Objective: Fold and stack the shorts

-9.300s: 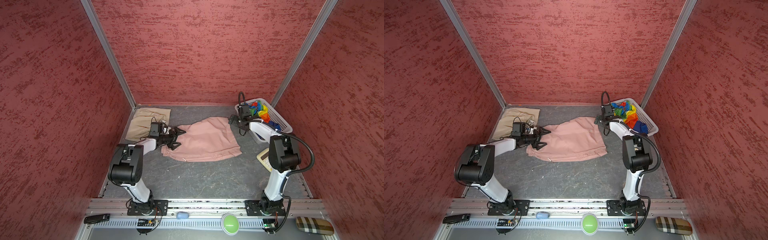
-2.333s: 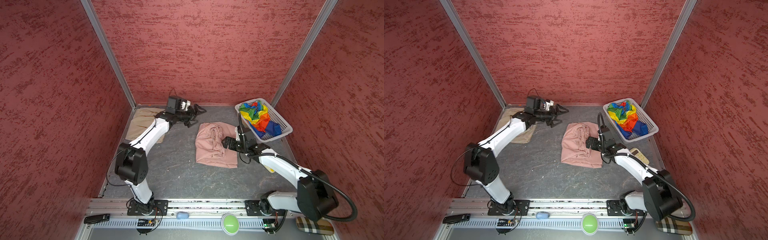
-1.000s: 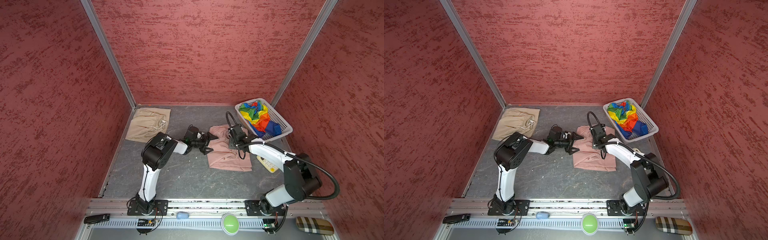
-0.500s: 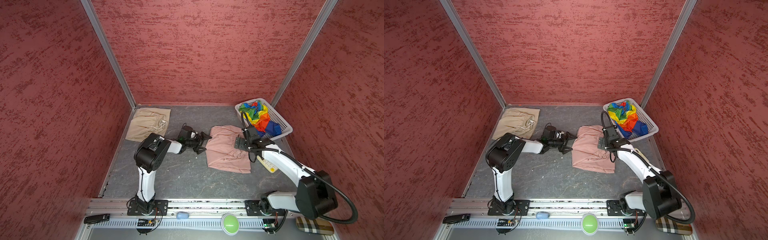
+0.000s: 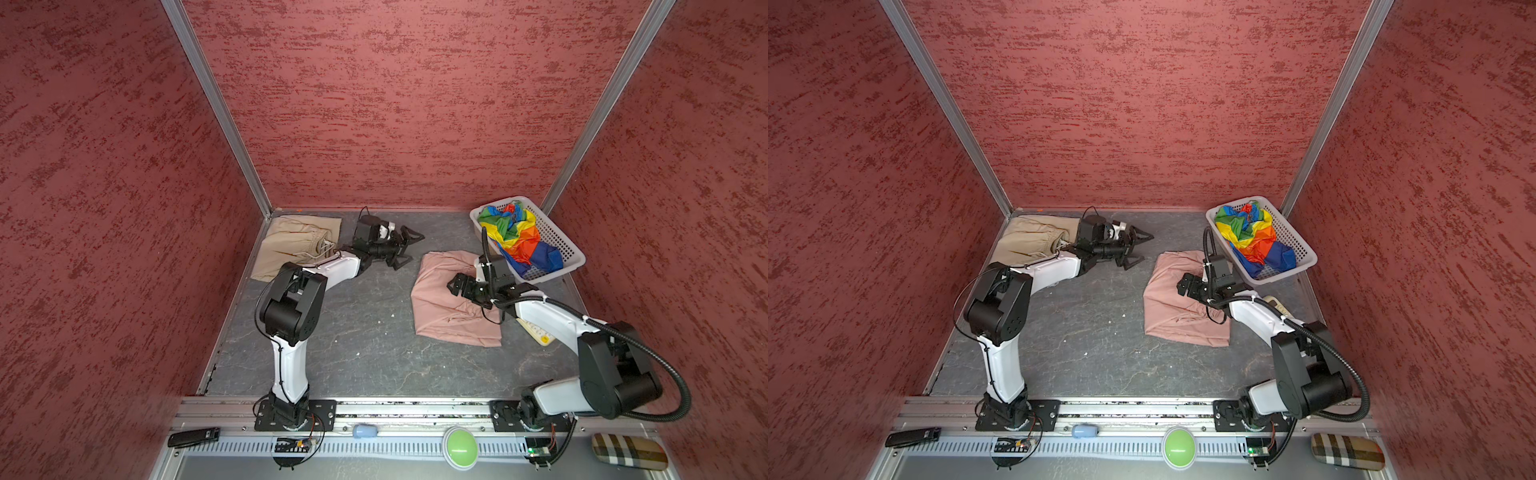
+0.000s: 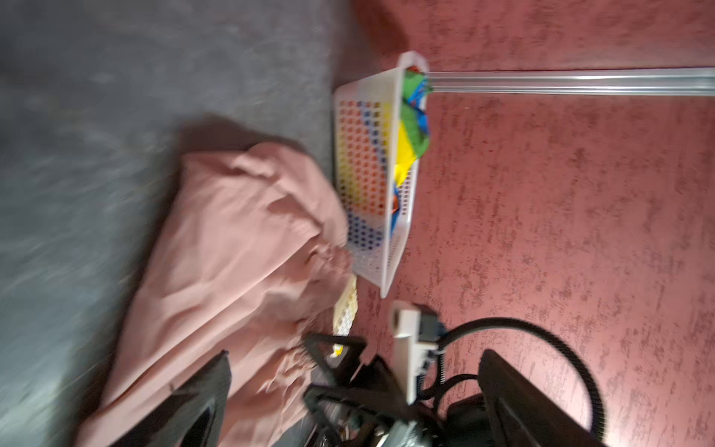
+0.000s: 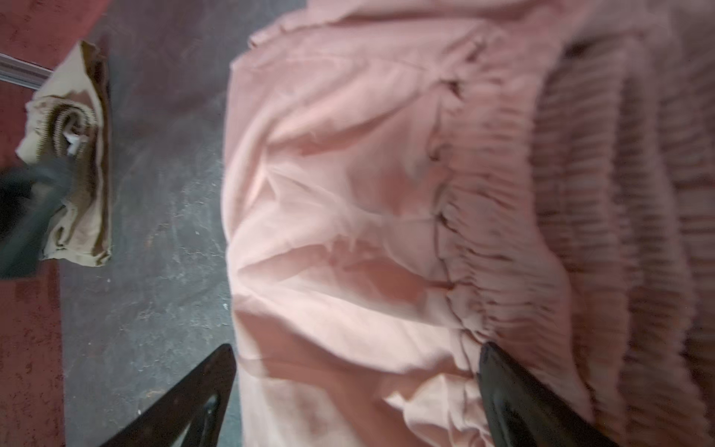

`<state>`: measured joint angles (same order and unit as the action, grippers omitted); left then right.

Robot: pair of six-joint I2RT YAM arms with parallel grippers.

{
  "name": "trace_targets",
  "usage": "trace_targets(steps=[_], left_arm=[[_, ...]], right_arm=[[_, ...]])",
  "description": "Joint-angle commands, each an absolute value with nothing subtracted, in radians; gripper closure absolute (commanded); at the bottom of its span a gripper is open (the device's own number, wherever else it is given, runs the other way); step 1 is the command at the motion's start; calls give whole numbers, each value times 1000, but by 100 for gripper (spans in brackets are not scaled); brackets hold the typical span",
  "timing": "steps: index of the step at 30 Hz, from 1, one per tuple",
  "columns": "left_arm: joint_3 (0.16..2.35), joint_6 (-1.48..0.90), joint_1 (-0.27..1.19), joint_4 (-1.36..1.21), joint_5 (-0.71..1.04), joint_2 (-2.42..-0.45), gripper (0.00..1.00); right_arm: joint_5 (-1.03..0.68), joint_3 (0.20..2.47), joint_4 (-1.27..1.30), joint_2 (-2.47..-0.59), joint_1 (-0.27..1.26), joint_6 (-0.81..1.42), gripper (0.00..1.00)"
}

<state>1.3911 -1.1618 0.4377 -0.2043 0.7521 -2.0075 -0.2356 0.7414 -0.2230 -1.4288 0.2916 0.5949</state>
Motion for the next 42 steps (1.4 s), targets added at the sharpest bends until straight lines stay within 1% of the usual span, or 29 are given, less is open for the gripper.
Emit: trace_targets(steps=[1, 7, 10, 16, 19, 24, 28, 31, 34, 37, 38, 40, 42], left_arm=[[1466, -1141, 490, -153, 803, -2155, 1], [1616, -1154, 542, -178, 826, -2343, 1], [1661, -1150, 541, -172, 800, -2406, 1], [1745, -1113, 496, -121, 745, -2478, 1], [1785, -1090, 470, -79, 726, -2509, 1], [1882, -1069, 453, -19, 735, -2576, 1], [1911, -1051, 437, 13, 732, -2579, 1], [1880, -1052, 410, -6, 754, -2530, 1], [1792, -1024, 390, -40, 799, -2400, 1], [1719, -934, 382, 29, 830, -2256, 1], [1675, -911, 382, 54, 837, -2209, 1], [1557, -919, 391, 25, 852, -2125, 1], [1408, -987, 415, -83, 880, -2052, 1]], right_arm=[[-269, 706, -158, -1402, 281, 576, 1], [-288, 666, -137, -1410, 282, 556, 1], [-275, 651, -152, -1413, 282, 547, 1], [-212, 590, -203, -1373, 279, 542, 1], [-208, 561, -223, -1340, 274, 543, 1], [-210, 541, -250, -1294, 264, 543, 1], [-206, 546, -290, -1259, 264, 533, 1], [-202, 566, -338, -1213, 262, 524, 1], [-181, 603, -392, -1149, 254, 529, 1], [-167, 636, -410, -1130, 227, 533, 1], [-168, 651, -407, -1143, 224, 529, 1], [-150, 684, -413, -1183, 221, 526, 1], [-121, 708, -414, -1206, 214, 527, 1]])
